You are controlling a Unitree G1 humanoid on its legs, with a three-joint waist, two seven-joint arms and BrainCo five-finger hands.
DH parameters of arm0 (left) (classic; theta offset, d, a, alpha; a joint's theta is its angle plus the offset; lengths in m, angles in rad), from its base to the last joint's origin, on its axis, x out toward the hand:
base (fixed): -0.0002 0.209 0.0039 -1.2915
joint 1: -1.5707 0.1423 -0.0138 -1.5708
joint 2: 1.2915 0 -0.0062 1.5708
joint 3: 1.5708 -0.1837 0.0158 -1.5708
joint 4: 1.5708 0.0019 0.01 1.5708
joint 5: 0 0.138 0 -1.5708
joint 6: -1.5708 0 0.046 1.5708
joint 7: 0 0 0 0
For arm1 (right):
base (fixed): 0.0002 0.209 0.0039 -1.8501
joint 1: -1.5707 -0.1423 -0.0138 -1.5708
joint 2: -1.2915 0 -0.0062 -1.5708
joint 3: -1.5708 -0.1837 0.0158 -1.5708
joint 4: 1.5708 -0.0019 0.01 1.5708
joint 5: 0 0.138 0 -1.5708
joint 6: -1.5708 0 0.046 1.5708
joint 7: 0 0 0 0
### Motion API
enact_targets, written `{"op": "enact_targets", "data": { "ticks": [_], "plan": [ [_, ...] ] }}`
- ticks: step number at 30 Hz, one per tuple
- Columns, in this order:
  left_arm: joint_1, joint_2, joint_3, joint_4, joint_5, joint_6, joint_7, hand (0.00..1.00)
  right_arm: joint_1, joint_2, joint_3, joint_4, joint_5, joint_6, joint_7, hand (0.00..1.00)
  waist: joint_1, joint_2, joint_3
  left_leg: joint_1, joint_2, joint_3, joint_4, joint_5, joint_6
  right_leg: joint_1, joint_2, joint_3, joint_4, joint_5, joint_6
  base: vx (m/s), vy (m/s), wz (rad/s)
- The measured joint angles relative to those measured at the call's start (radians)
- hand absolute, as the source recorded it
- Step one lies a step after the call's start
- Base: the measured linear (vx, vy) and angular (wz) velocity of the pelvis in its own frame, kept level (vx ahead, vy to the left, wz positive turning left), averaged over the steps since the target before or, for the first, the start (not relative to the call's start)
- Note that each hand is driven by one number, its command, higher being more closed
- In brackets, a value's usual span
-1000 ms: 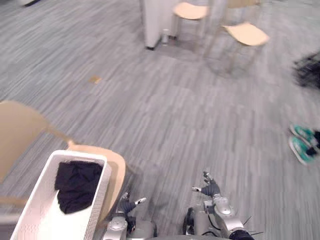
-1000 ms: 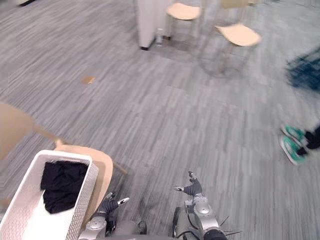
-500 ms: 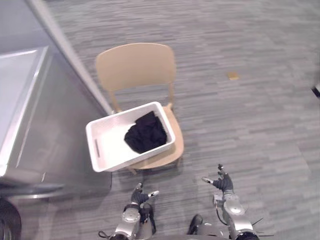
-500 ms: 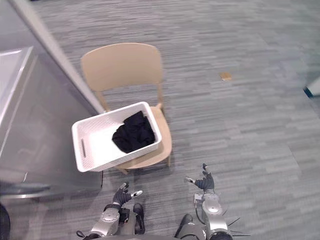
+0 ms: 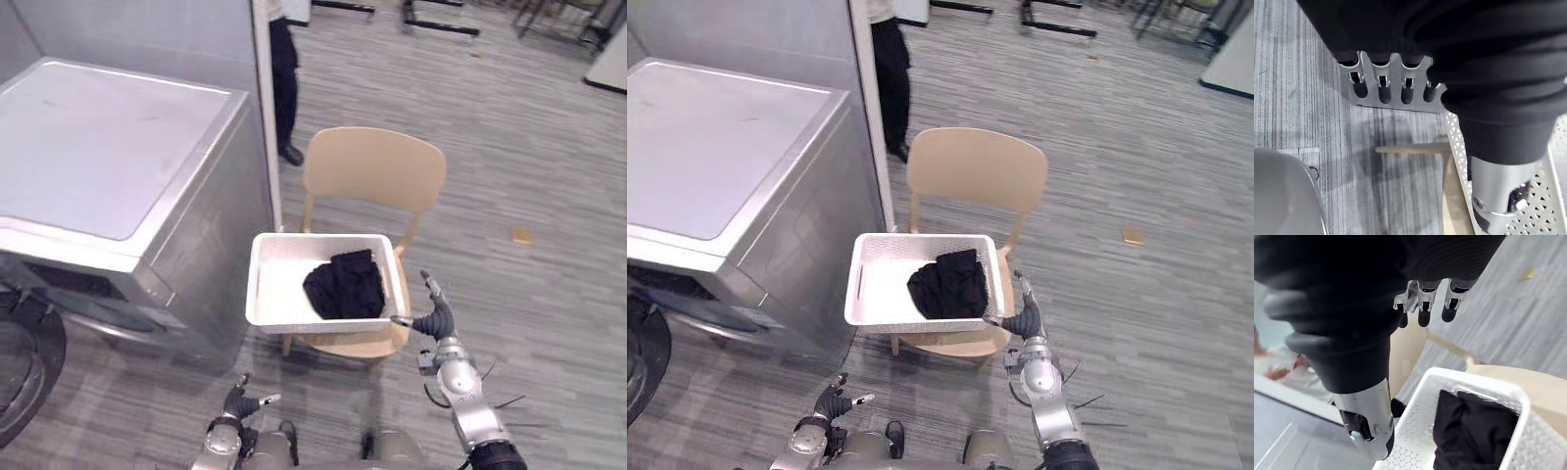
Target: Pick up the laundry basket with both hands and put the clothes into the washing machine.
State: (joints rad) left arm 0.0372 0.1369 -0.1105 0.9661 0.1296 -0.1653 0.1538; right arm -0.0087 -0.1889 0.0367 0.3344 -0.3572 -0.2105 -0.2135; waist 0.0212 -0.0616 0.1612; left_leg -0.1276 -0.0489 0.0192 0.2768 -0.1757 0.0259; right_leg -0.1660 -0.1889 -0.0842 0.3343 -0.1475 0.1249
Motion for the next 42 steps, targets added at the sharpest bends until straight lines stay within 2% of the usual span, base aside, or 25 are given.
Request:
{"op": "enact_targets", "data": {
  "ticks": [2,4,8,10,12,14,15,19,25,28,29,31,34,42],
  "plan": [
    [0.008,-0.015,0.021,-0.005,-0.002,-0.017,0.0,0.0,-0.04,-0.06,0.044,0.008,-0.032,0.001,0.007,0.0,0.02,0.043,0.002,-0.022,0.015,-0.029,-0.019,0.012,-0.019,0.004,0.019,-0.035,-0.05,0.014,-0.013,0.14,-0.084,0.43],
    [0.013,-0.011,0.048,-0.004,-0.005,-0.018,-0.001,0.0,-0.087,-0.086,0.085,0.048,-0.05,0.0,0.025,0.0,0.023,0.05,-0.001,-0.036,0.029,-0.055,-0.037,0.021,-0.032,0.008,0.034,-0.07,-0.078,0.023,-0.021,0.13,-0.154,0.38],
    [0.013,-0.003,0.078,-0.004,-0.018,-0.019,-0.001,0.0,-0.164,-0.12,0.147,0.142,-0.057,0.001,0.044,0.0,0.03,0.044,0.009,-0.039,0.041,-0.108,-0.054,0.046,-0.068,0.056,0.05,-0.145,-0.125,0.033,-0.038,0.1,-0.116,0.49],
    [0.0,-0.003,0.082,-0.007,-0.046,-0.02,-0.001,0.0,-0.245,-0.145,0.172,0.228,-0.059,0.001,0.045,0.0,0.051,0.051,0.031,-0.058,0.04,-0.128,-0.064,0.071,-0.076,0.057,0.051,-0.174,-0.144,0.042,-0.045,0.05,-0.088,0.4],
    [-0.02,-0.001,0.083,-0.017,-0.052,-0.029,0.0,0.0,-0.34,-0.165,0.172,0.313,-0.06,0.002,0.043,0.0,0.05,0.066,0.075,-0.084,0.032,-0.153,-0.07,0.101,-0.075,0.049,0.047,-0.207,-0.148,0.048,-0.054,-0.03,-0.049,0.55],
    [-0.046,0.003,0.083,-0.031,-0.064,-0.039,0.001,0.0,-0.436,-0.202,0.179,0.383,-0.064,0.015,0.041,0.0,0.055,0.088,0.114,-0.13,0.032,-0.163,-0.077,0.134,-0.086,0.012,0.047,-0.226,-0.147,0.066,-0.071,-0.09,-0.03,0.47],
    [-0.071,0.008,0.084,-0.035,-0.081,-0.041,0.003,0.0,-0.499,-0.229,0.187,0.431,-0.064,0.023,0.038,0.0,0.069,0.102,0.146,-0.146,0.032,-0.173,-0.09,0.153,-0.088,-0.003,0.047,-0.241,-0.147,0.07,-0.076,-0.1,-0.028,0.33],
    [-0.132,0.022,0.083,-0.063,-0.12,-0.056,0.017,0.0,-0.688,-0.28,0.192,0.593,-0.064,0.047,0.018,0.0,0.095,0.133,0.223,-0.215,0.03,-0.209,-0.125,0.213,-0.105,-0.072,0.046,-0.27,-0.139,0.07,-0.077,-0.12,-0.036,0.28],
    [-0.213,0.011,0.077,-0.075,-0.161,-0.074,0.03,0.0,-0.834,-0.332,0.241,0.714,-0.063,0.079,-0.004,0.0,0.129,0.166,0.261,-0.292,0.034,-0.229,-0.234,0.325,-0.124,-0.232,0.029,-0.269,-0.05,0.056,-0.1,-0.15,-0.032,0.08],
    [-0.256,-0.003,0.073,-0.081,-0.17,-0.079,0.041,0.0,-0.865,-0.331,0.285,0.722,-0.064,0.088,-0.006,0.0,0.13,0.171,0.264,-0.33,0.042,-0.24,-0.292,0.337,-0.121,-0.34,0.011,-0.27,0.054,0.012,-0.11,-0.16,-0.062,0.1],
    [-0.262,-0.006,0.073,-0.091,-0.174,-0.079,0.044,0.0,-0.869,-0.33,0.291,0.722,-0.064,0.089,-0.007,1.0,0.13,0.171,0.264,-0.335,0.042,-0.24,-0.307,0.337,-0.121,-0.361,0.006,-0.27,0.079,0.002,-0.109,-0.2,-0.09,0.23],
    [-0.289,-0.019,0.073,-0.118,-0.198,-0.08,0.044,0.0,-0.89,-0.332,0.308,0.72,-0.063,0.1,-0.026,1.0,0.128,0.17,0.265,-0.356,0.035,-0.233,-0.332,0.343,-0.124,-0.42,-0.025,-0.274,0.156,-0.025,-0.109,-0.19,-0.092,0.26],
    [-0.295,-0.02,0.076,-0.147,-0.204,-0.081,0.046,0.0,-0.907,-0.331,0.346,0.707,-0.045,0.106,-0.026,1.0,0.126,0.17,0.265,-0.355,0.036,-0.19,-0.337,0.35,-0.133,-0.434,-0.048,-0.273,0.202,-0.045,-0.113,-0.11,-0.063,0.16],
    [-0.296,-0.059,0.081,-0.171,-0.209,-0.081,0.047,0.0,-0.9,-0.303,0.35,0.604,0.058,0.108,-0.002,1.0,0.119,0.167,0.264,-0.341,0.042,-0.153,-0.337,0.383,-0.118,-0.432,-0.051,-0.266,0.223,-0.057,-0.112,-0.01,-0.075,-0.01]
  ]
}}
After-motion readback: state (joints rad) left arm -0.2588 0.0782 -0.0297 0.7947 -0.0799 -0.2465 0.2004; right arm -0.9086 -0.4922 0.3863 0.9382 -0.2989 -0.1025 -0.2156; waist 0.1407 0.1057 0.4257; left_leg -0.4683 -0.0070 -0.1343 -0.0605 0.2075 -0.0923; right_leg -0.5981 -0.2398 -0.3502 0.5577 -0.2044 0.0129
